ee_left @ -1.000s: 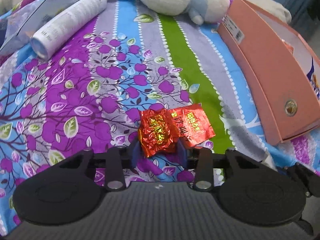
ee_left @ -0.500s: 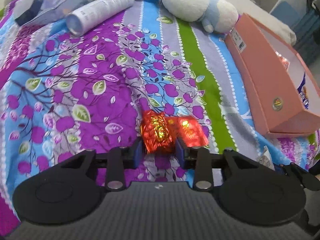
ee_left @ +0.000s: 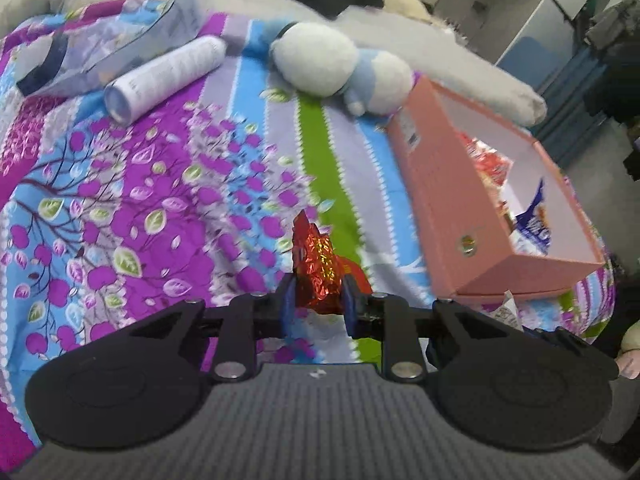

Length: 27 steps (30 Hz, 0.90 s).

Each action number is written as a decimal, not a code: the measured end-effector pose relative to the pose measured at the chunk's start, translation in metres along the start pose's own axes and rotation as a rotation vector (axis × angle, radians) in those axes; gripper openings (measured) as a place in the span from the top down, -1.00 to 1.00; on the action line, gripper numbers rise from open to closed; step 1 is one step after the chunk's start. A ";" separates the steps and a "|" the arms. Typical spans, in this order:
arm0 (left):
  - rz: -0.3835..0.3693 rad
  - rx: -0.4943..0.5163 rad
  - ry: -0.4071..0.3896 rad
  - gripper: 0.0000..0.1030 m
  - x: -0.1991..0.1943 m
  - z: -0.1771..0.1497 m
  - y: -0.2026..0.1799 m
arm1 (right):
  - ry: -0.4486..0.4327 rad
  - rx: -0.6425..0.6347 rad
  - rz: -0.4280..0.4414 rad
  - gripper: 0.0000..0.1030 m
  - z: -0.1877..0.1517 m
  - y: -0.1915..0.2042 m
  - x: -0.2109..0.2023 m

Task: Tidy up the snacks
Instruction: 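Carry red candy and clear bag over the pink box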

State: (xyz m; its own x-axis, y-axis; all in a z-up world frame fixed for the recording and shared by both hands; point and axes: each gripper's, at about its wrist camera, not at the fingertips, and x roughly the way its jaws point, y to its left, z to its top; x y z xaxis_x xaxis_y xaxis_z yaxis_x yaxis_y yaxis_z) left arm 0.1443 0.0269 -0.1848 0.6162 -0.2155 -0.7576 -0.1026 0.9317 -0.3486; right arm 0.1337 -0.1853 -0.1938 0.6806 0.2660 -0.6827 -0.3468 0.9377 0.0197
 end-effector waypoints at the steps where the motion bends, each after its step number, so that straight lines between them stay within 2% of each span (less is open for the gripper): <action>1: -0.008 -0.002 -0.009 0.48 -0.004 0.002 -0.003 | -0.005 0.002 -0.004 -0.54 0.001 -0.002 -0.003; 13: -0.113 0.031 -0.093 0.59 -0.046 0.020 -0.041 | -0.091 0.066 -0.072 -0.53 0.022 -0.034 -0.057; 17: -0.115 0.043 -0.095 0.60 -0.043 0.024 -0.050 | -0.124 0.079 -0.088 -0.53 0.028 -0.043 -0.068; 21: -0.131 0.041 -0.095 0.60 -0.041 0.026 -0.057 | -0.123 0.099 -0.099 -0.53 0.027 -0.052 -0.067; 27: -0.170 0.068 -0.130 0.60 -0.043 0.049 -0.080 | -0.137 0.125 -0.120 -0.54 0.038 -0.072 -0.070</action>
State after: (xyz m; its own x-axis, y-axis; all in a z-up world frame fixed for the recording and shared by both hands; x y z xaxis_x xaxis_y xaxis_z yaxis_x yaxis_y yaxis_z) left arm 0.1643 -0.0243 -0.0976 0.7159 -0.3361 -0.6119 0.0618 0.9036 -0.4240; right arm 0.1353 -0.2628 -0.1192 0.7963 0.1711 -0.5801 -0.1814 0.9826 0.0409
